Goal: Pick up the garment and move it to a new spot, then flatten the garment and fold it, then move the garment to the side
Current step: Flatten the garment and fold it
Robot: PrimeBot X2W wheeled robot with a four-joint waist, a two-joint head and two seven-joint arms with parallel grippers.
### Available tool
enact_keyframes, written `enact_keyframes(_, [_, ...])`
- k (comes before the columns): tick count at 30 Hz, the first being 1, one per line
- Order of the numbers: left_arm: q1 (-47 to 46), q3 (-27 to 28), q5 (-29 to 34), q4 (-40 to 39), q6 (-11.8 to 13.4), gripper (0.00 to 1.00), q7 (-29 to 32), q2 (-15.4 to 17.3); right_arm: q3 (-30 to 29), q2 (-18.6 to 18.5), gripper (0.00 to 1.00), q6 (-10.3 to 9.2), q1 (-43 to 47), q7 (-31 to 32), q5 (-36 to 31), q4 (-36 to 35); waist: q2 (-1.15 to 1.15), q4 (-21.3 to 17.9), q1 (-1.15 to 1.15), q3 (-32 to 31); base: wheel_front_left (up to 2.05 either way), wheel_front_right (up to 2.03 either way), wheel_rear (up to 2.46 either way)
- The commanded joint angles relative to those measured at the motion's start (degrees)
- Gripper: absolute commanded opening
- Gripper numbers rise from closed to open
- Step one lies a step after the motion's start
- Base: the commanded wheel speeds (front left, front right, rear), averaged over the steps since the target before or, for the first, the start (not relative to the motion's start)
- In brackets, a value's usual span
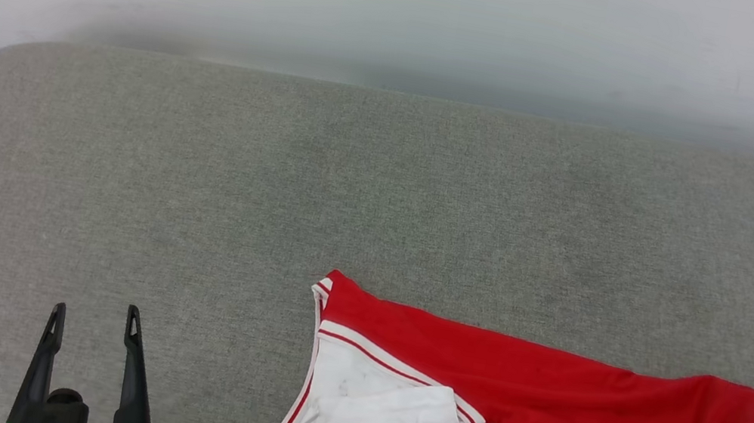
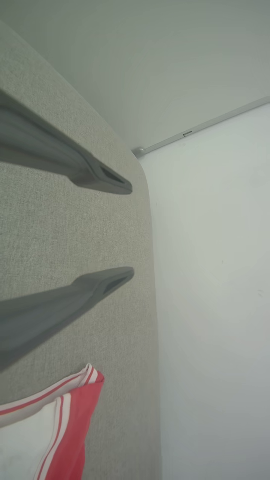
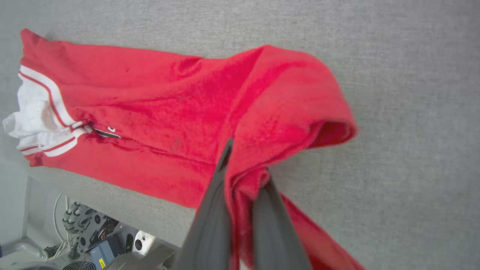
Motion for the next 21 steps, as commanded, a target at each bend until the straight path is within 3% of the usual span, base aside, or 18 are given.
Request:
enact_keyframes(1, [0.7, 0.1, 0.3, 0.1, -0.3, 1.0, -0.1, 0.1, -0.3, -0.2, 0.0, -0.02, 1.0, 1.5, 0.8, -3.1, 0.0, 0.0, 0.0, -0.1, 0.0, 0.0, 0.0])
enact_keyframes(7, [0.1, 0.2, 0.6, 0.7, -0.6, 1.0, -0.1, -0.1, -0.3, 4.0, 0.0, -0.02, -0.2, 6.7, 1.0, -15.8, 0.0, 0.2, 0.0, 0.4, 0.0, 0.0, 0.0])
enact_keyframes(12, [-1.4, 0.3, 0.7, 1.1, -0.8, 1.0, -0.1, -0.3, 4.6, 8.7, 0.0, -0.02, -5.1, 11.6, -3.6, -22.1, 0.0, 0.5, 0.0, 2.0, 0.0, 0.0, 0.0])
enact_keyframes(15, [-2.4, 0.2, 0.6, 1.5, -1.2, 1.0, -0.1, -0.4, 8.9, 11.9, 0.0, -0.02, -9.5, 13.8, -6.3, -23.1, 0.0, 0.9, 0.0, 3.0, 0.0, 0.0, 0.0])
enact_keyframes(16, [-3.5, 0.2, 0.4, 1.9, -1.5, 1.0, -0.1, -0.5, 14.0, 15.2, 0.0, -0.02, -14.5, 14.6, -9.7, -22.0, 0.0, 1.3, 0.0, 4.0, 0.0, 0.0, 0.0])
enact_keyframes(21, [-5.1, 0.4, 0.2, 2.5, -2.0, 1.0, -0.1, -0.8, 22.9, 20.5, 0.0, -0.02, -22.4, 13.8, -14.0, -16.6, 0.0, 1.8, 0.0, 5.7, 0.0, 0.0, 0.0])
